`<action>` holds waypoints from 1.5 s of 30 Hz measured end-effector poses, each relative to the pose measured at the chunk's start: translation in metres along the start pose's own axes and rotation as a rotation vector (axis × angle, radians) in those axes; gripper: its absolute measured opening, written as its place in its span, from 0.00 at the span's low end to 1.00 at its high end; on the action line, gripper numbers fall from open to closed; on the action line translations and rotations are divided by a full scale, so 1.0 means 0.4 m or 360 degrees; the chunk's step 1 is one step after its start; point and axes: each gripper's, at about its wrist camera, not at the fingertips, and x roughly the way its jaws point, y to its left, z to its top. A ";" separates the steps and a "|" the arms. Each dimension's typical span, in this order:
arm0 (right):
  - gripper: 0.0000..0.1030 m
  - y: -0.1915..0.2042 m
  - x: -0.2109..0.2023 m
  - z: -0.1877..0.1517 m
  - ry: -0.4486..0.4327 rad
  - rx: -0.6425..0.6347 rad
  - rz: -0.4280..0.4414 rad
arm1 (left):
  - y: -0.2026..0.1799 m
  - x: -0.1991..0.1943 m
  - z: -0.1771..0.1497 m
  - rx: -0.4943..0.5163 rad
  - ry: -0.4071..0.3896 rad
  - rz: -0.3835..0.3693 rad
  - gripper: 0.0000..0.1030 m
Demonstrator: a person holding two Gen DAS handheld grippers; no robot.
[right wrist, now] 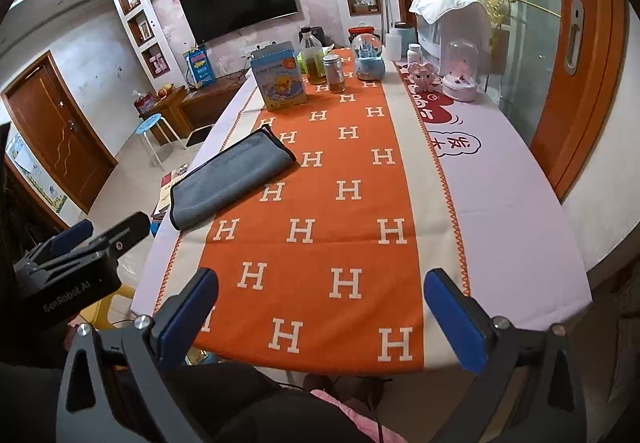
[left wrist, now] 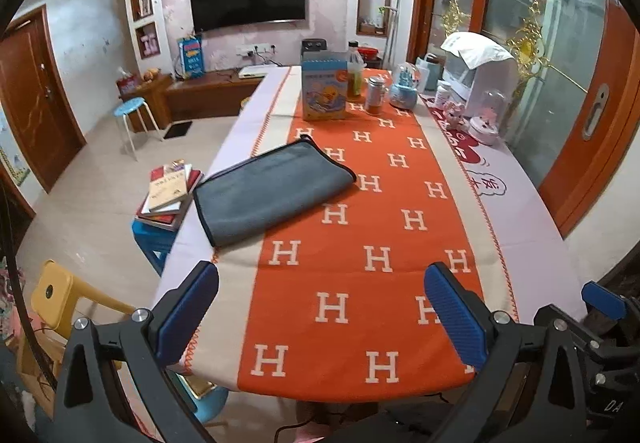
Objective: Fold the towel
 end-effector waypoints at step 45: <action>1.00 -0.003 0.087 0.022 0.0166 0.0000 -0.0118 | -0.023 0.034 -0.010 0.0039 0.0031 0.0044 0.99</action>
